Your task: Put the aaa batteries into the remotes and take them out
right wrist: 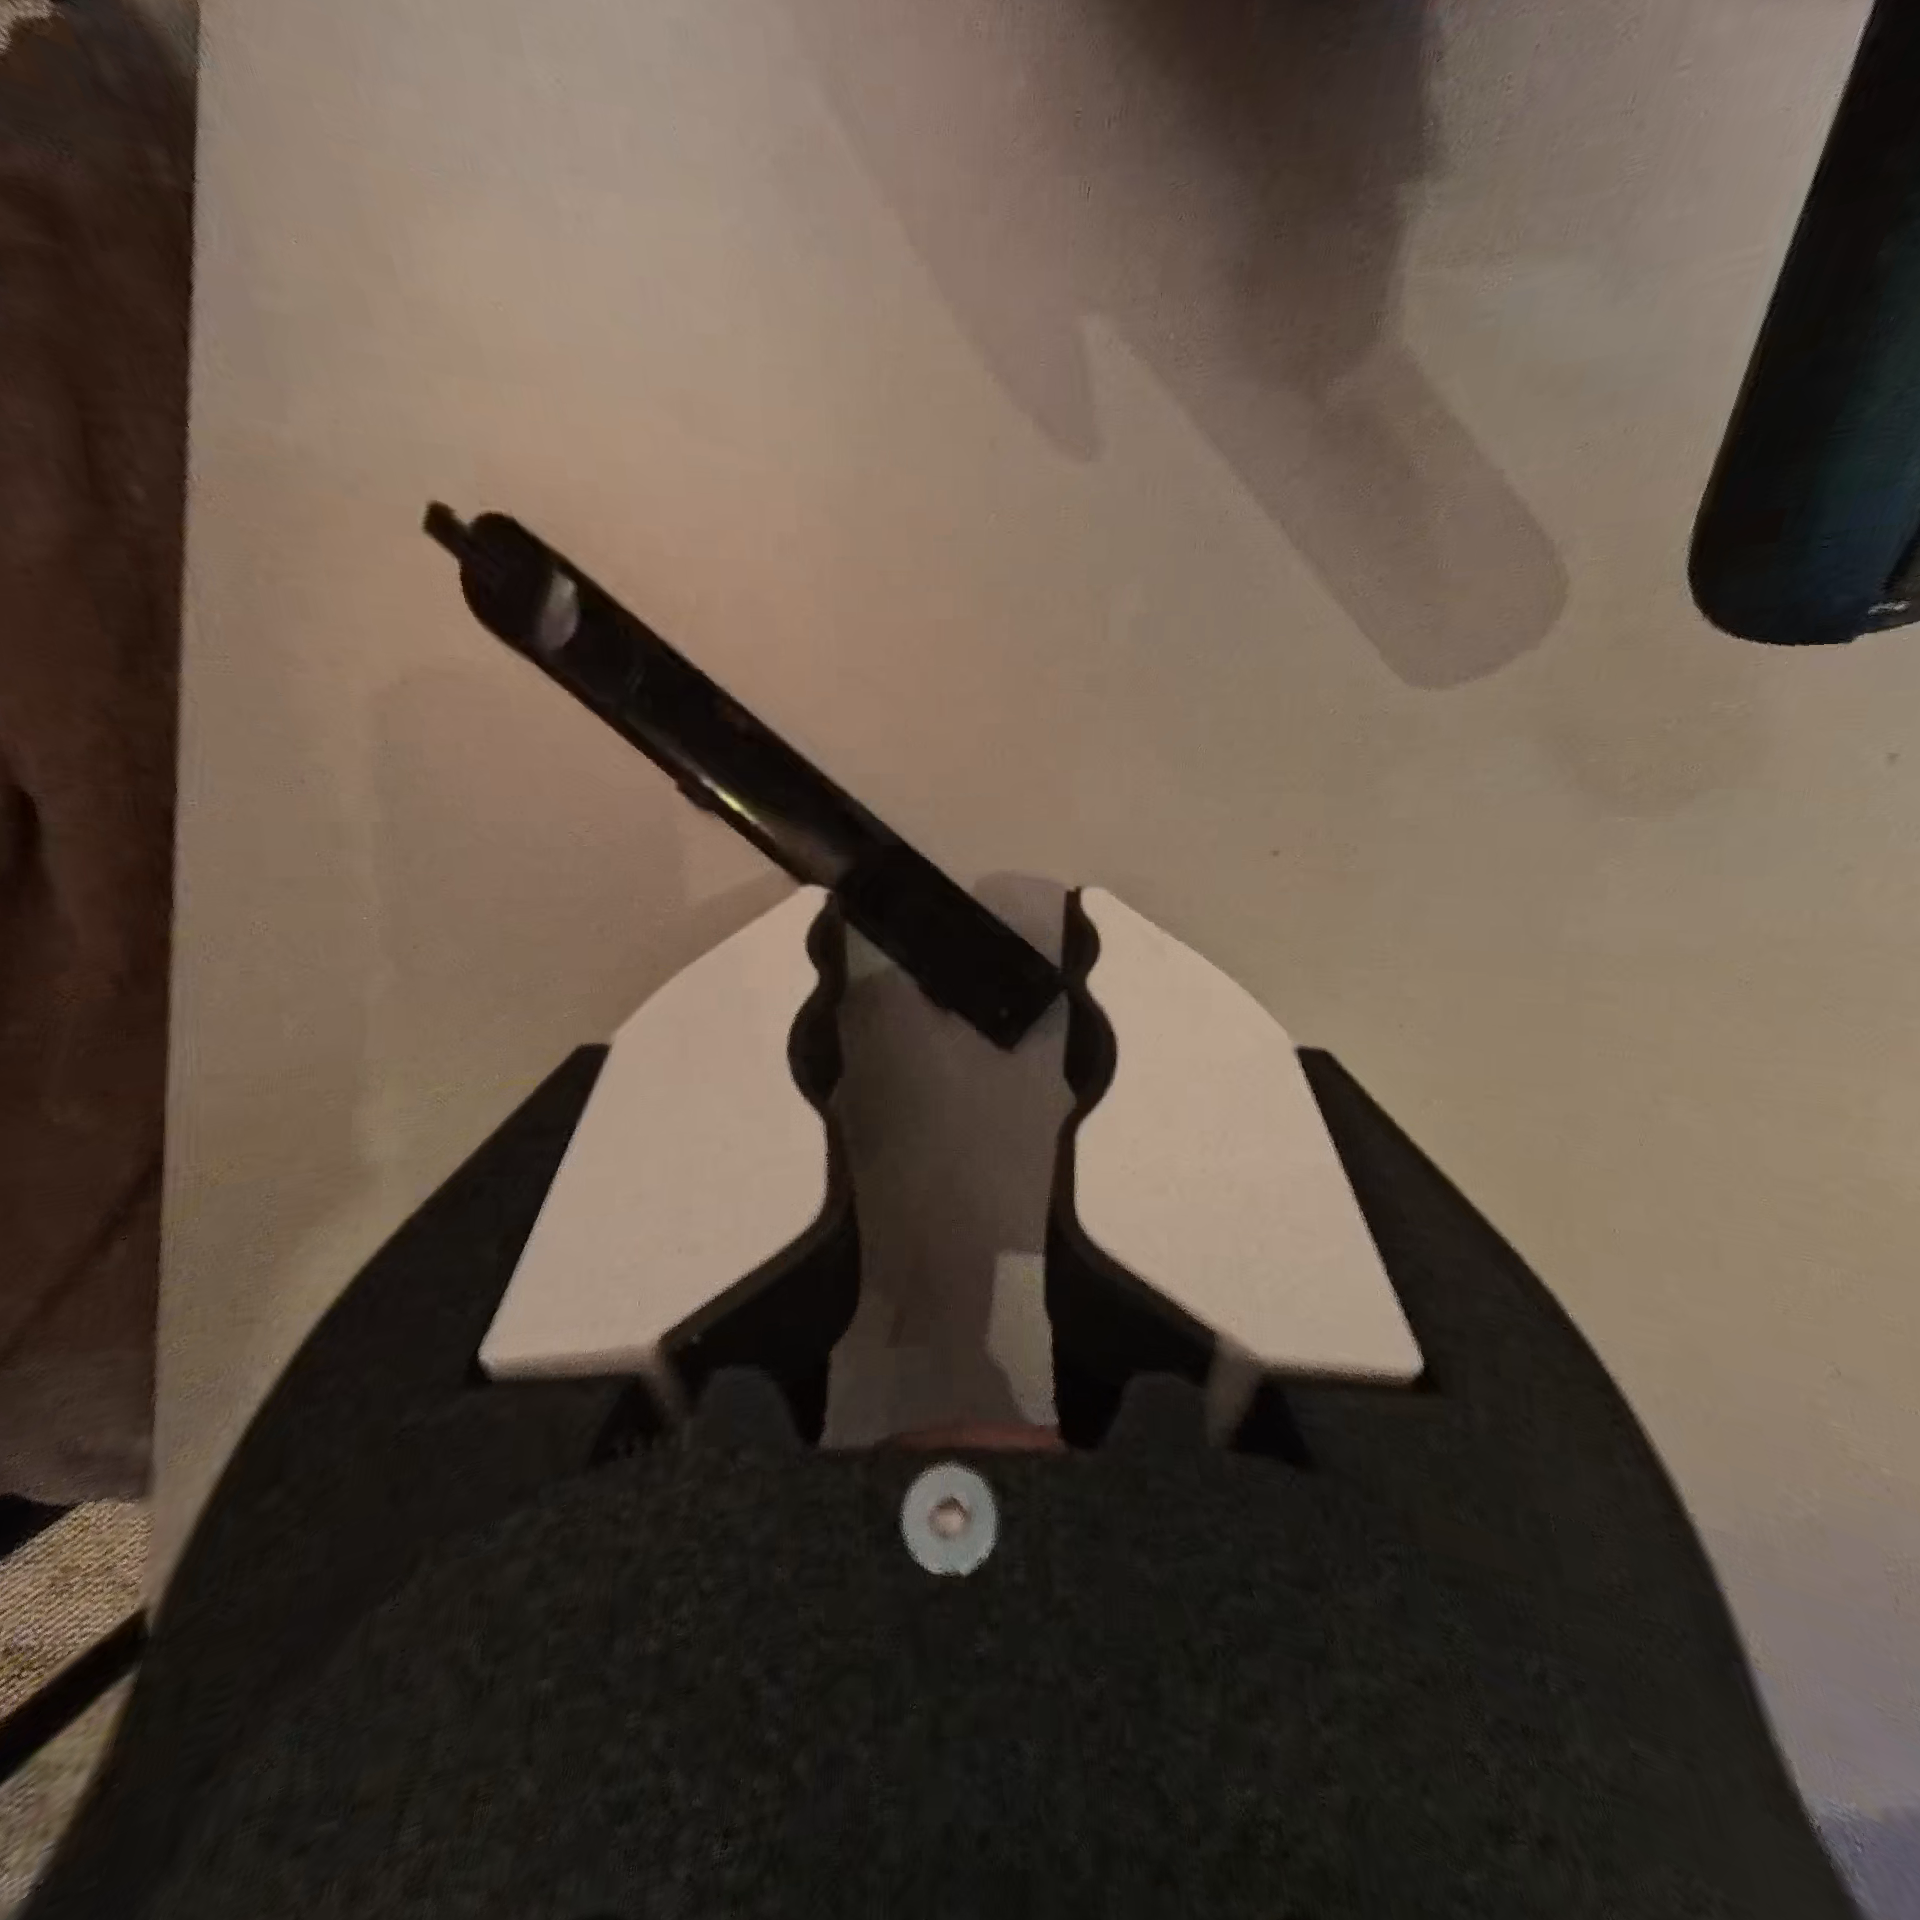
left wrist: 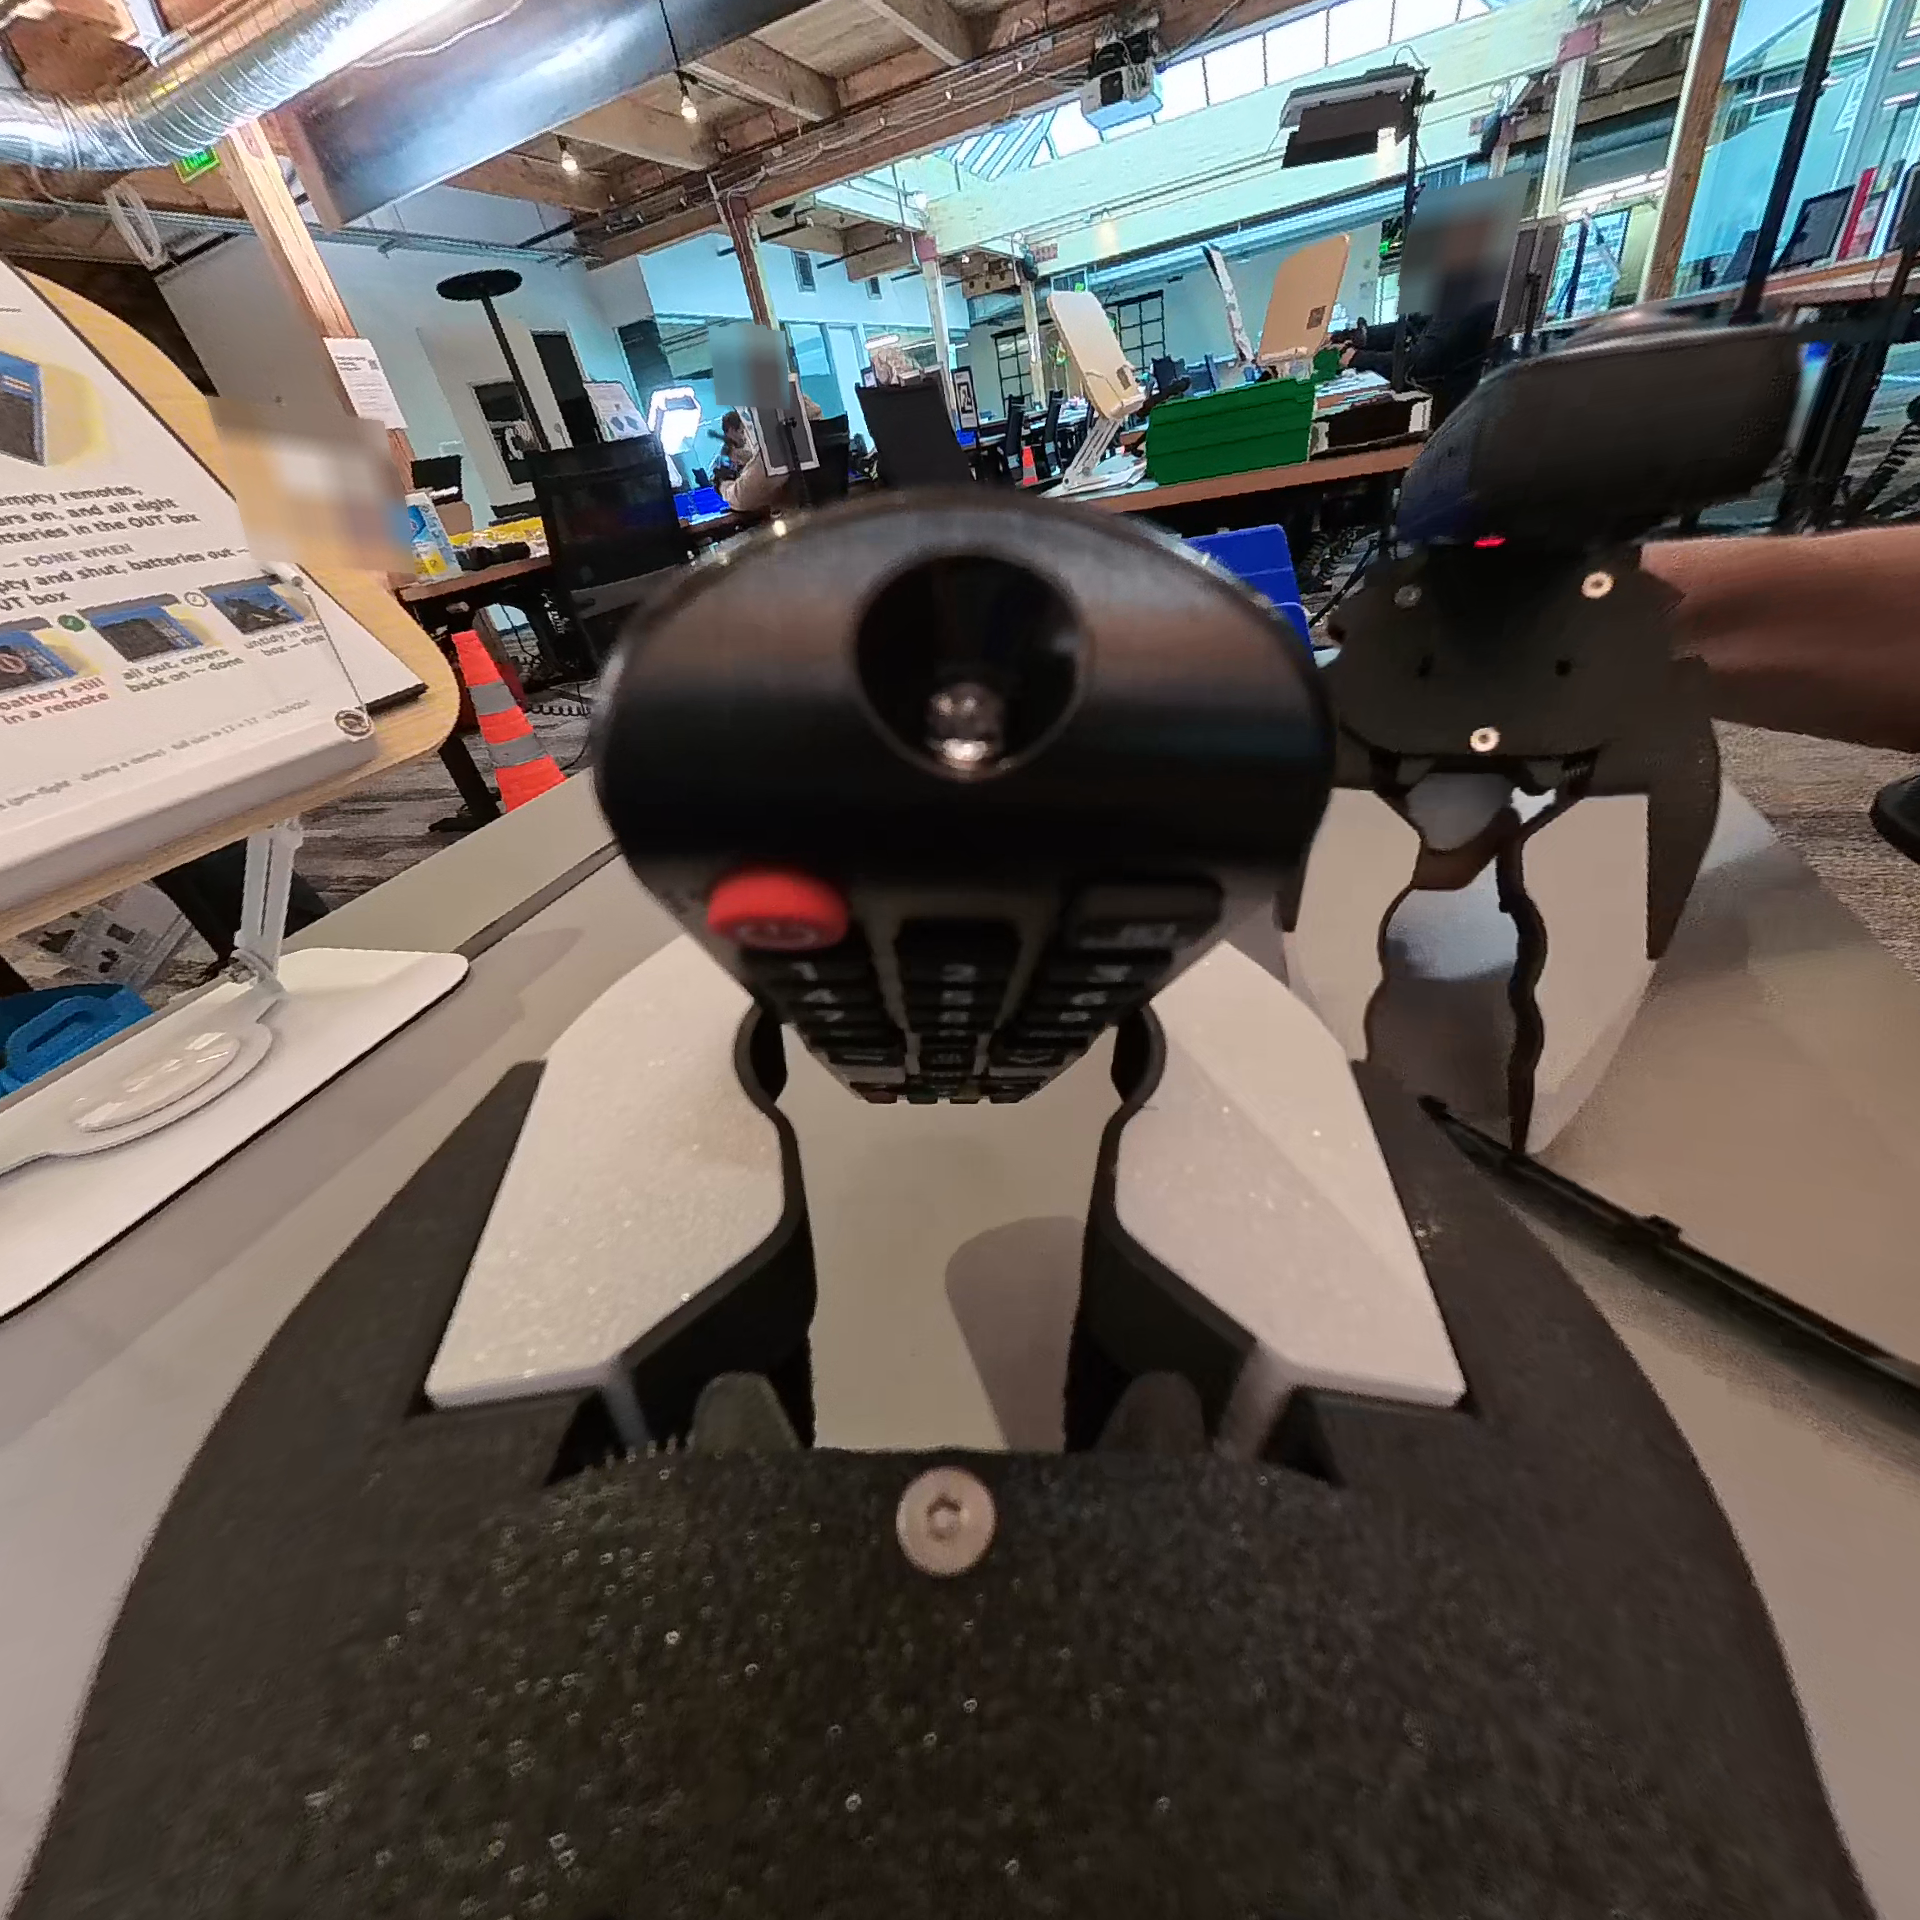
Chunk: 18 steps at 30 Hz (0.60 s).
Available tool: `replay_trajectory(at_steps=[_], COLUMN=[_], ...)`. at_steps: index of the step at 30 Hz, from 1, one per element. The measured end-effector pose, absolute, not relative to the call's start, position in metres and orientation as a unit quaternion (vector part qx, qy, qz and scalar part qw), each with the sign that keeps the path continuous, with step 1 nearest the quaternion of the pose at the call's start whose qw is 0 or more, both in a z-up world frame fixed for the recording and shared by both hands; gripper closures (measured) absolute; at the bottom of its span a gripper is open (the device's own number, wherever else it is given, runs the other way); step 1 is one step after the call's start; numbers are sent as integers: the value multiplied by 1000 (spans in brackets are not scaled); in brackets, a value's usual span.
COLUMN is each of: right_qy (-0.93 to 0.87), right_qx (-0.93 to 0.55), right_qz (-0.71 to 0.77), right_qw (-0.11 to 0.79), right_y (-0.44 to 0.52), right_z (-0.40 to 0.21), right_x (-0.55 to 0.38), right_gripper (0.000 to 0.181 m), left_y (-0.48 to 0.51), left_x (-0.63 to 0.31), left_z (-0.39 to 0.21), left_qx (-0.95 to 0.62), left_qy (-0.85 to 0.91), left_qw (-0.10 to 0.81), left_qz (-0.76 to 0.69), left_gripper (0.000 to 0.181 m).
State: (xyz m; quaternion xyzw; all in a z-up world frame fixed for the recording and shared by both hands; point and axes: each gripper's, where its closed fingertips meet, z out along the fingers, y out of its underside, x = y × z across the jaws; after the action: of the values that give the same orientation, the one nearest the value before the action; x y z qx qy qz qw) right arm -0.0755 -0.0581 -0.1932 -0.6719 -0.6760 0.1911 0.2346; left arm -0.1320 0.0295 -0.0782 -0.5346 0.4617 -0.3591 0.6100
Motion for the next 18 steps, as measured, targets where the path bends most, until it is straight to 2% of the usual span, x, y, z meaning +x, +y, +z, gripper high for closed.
replay_trajectory(at_steps=[4, 11, 13, 18], right_qy=[-646, -628, -643, -679], right_qx=[-677, -698, -689, -668], right_qz=[263, 269, 258, 214], right_qw=[234, 213, 213, 216], right_y=[-60, -49, -50, -58], right_z=[-184, -192, -194, -193], right_x=[-83, -80, -80, -73], right_gripper=[145, 148, 174, 179], left_y=[29, 27, 27, 28], left_x=[-132, -130, -130, -131], left_z=[-77, -79, -79, -79], left_qx=[-534, -533, -533, -534], left_qy=[462, 466, 467, 464], left_qw=[610, 606, 606, 606], left_qz=[-360, -362, -362, -364], left_gripper=[120, 120, 120, 120])
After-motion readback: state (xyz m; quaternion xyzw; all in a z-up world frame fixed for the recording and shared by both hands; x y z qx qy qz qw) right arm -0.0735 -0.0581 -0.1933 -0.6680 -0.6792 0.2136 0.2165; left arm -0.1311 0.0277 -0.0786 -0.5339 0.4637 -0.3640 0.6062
